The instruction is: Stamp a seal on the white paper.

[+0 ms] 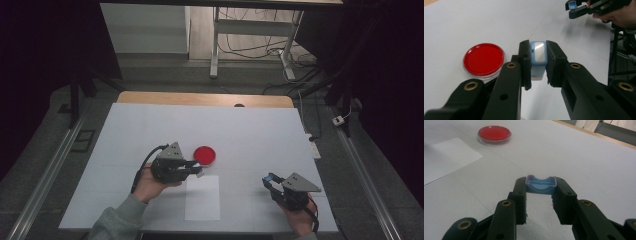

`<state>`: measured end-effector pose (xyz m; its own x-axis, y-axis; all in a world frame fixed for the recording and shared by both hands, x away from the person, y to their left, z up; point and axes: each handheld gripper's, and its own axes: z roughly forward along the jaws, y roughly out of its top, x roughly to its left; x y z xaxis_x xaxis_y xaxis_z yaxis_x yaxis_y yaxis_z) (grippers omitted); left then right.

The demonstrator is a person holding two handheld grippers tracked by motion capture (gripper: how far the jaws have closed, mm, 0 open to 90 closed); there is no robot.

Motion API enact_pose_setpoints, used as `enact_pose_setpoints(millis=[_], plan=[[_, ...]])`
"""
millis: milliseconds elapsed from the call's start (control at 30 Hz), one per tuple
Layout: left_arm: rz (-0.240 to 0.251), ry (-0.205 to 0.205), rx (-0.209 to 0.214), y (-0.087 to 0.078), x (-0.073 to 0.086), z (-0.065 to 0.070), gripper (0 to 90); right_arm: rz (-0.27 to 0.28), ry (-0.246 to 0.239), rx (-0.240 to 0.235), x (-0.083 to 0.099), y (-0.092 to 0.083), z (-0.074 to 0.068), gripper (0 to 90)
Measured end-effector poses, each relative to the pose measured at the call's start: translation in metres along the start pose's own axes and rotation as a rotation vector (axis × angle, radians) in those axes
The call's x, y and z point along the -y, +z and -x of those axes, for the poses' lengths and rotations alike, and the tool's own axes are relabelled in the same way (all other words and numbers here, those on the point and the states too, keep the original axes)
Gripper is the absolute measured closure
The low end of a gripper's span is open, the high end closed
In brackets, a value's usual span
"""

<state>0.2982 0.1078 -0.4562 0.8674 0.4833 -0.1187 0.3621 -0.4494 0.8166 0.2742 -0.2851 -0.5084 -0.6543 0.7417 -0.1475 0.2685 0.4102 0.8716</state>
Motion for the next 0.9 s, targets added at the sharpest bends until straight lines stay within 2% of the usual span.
enact_pose_setpoints(millis=[400,900], plan=[[-0.031,0.0,0.028,0.008,0.005,0.007,75.6,-0.001,0.001,-0.004,0.0,-0.001,0.001,64.8],[-0.069,0.01,0.041,0.018,0.014,0.015,75.6,-0.003,0.0,-0.007,0.0,0.001,0.0,64.8]])
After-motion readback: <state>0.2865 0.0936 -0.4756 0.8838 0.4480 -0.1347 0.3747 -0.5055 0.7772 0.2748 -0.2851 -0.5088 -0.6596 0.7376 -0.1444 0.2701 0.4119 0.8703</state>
